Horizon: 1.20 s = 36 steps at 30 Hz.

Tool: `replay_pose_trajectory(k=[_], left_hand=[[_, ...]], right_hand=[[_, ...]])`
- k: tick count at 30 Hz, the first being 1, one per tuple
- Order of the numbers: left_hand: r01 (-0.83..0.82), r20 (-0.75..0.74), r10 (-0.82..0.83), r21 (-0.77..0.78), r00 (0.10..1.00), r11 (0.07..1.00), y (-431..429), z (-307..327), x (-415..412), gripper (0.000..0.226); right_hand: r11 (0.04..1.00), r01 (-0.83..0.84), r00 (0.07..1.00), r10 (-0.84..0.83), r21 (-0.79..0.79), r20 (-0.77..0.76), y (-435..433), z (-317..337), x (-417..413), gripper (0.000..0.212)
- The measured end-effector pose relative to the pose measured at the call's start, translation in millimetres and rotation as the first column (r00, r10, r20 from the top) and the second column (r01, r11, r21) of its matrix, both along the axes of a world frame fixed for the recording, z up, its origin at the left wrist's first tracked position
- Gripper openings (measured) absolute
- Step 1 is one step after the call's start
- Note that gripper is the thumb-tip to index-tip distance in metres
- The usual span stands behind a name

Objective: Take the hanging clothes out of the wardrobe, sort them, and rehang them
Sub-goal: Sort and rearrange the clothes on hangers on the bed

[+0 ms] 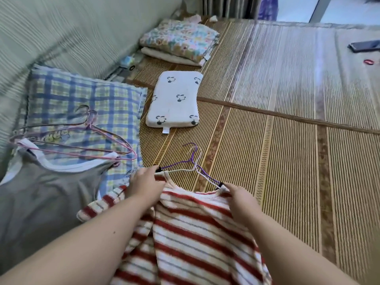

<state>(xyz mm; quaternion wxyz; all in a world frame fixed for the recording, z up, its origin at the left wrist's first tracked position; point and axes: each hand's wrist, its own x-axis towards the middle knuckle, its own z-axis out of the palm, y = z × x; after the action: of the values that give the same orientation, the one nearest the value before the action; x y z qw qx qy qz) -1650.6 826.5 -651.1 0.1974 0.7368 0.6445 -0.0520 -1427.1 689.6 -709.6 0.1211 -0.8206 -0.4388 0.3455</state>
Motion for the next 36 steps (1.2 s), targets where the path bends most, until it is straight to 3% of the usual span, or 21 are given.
replay_pose_trajectory(k=[4,10,14,19,24,31,36], left_hand=[[0.141,0.028,-0.139,-0.138,0.99,0.98,-54,11,12,0.064],[0.347,0.108,-0.331,-0.222,0.938,0.911,-159,51,16,0.063],[0.472,0.196,-0.436,-0.219,0.879,0.854,-236,92,16,0.06],[0.626,0.348,-0.553,-0.142,0.757,0.767,-337,143,21,0.06],[0.789,0.42,-0.69,-0.115,0.589,0.604,-430,171,37,0.056],[0.878,0.486,-0.737,-0.173,0.47,0.446,-538,196,69,0.055],[0.893,0.461,-0.768,-0.167,0.446,0.418,-589,207,119,0.056]], right_hand=[[1.0,-0.006,1.0,0.006,0.008,0.023,-32,19,-7,0.053],[0.992,0.123,0.992,-0.123,-0.013,0.038,-148,79,-6,0.043],[0.968,0.251,0.961,-0.246,-0.027,0.128,-244,130,-8,0.047],[0.925,0.379,0.913,-0.377,0.018,0.158,-370,181,-31,0.047],[0.878,0.478,0.865,-0.471,0.003,0.174,-481,212,-53,0.048],[0.756,0.654,0.747,-0.642,-0.019,0.172,-609,256,-46,0.05],[0.675,0.738,0.659,-0.718,-0.005,0.224,-684,279,3,0.05]])
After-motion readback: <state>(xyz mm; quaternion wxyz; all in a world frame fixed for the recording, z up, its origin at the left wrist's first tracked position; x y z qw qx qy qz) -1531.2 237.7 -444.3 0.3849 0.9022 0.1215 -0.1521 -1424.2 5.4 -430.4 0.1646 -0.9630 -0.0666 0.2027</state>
